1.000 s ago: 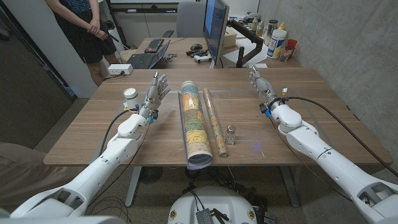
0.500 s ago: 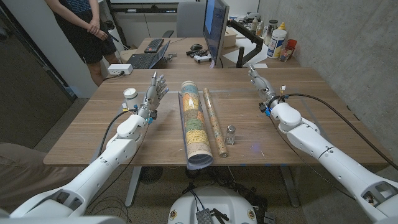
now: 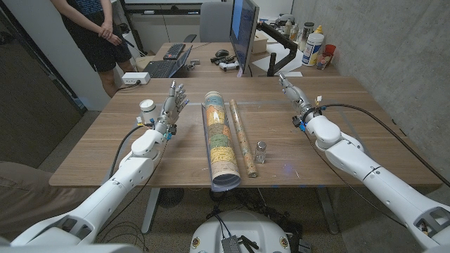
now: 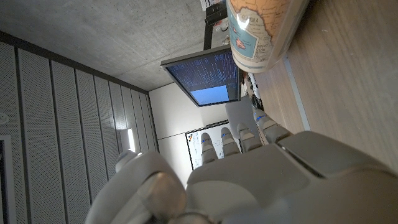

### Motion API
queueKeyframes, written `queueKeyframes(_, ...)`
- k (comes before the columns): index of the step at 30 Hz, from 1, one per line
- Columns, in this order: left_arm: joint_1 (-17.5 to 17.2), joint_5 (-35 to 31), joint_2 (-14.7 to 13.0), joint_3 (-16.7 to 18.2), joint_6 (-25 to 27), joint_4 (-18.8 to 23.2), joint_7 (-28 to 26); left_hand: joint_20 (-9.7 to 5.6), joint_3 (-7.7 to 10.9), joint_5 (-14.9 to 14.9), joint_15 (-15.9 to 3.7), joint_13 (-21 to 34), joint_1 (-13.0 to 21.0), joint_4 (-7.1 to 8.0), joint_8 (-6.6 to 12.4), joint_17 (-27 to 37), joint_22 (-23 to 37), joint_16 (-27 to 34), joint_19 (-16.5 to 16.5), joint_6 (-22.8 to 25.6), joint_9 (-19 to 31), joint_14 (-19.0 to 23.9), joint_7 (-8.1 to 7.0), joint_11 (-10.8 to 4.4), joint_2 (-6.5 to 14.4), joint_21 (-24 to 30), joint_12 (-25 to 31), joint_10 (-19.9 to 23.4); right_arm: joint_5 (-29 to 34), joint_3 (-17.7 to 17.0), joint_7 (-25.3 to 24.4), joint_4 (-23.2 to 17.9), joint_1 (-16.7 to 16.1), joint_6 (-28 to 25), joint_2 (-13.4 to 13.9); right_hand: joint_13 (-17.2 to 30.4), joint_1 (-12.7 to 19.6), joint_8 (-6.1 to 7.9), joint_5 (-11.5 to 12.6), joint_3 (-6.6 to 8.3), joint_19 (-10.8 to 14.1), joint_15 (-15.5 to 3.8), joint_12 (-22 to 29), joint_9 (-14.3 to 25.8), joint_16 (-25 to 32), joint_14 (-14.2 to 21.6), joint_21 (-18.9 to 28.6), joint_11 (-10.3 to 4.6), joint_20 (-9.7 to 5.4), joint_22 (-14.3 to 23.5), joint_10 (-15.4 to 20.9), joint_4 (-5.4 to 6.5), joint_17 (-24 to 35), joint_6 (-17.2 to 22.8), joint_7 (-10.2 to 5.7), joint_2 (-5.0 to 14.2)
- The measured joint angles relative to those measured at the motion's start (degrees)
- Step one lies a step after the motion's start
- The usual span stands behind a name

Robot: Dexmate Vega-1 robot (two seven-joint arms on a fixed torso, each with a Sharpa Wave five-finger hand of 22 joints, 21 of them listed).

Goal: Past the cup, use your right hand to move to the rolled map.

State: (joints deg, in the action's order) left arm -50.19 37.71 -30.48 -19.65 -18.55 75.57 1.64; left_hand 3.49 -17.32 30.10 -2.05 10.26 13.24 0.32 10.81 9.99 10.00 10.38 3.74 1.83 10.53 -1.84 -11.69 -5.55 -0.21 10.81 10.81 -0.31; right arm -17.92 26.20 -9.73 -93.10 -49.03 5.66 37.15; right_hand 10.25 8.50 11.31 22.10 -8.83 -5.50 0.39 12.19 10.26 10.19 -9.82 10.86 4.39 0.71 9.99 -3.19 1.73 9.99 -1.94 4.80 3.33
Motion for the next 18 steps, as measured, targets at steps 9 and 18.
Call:
queueKeyframes(9,-0.5,-0.1,-0.2,0.4,-0.1,0.8,-0.9,0.0,0.0,0.0,0.0,0.0,0.0,0.0,0.0,0.0,0.0,0.0,0.0,0.0,0.0,0.0,0.0,-0.06,0.0,0.0,0.0,-0.1,2.5,0.3,-0.8,-2.5,-0.6,-1.3,1.1,0.0,0.6,0.0,0.0,0.04,0.0,0.0,0.0,0.0,0.0,0.0,0.0,-0.21,0.0,0.0,-0.2,-0.04,0.0,0.3,-0.31,0.01)
queueKeyframes(18,-0.9,-0.4,-0.4,0.7,-0.3,1.4,-1.6,0.0,0.0,0.0,0.0,0.0,0.0,0.0,0.0,0.0,0.0,0.0,0.0,0.0,0.0,0.0,0.01,-0.05,0.0,0.0,0.0,-0.1,5.2,0.7,-1.4,-5.2,-0.9,-3.4,2.2,0.0,1.2,0.0,0.0,0.16,-0.3,0.01,-0.3,0.0,0.0,0.0,0.0,-0.51,-0.31,0.0,-0.5,-0.64,0.0,0.0,-0.62,-0.02)
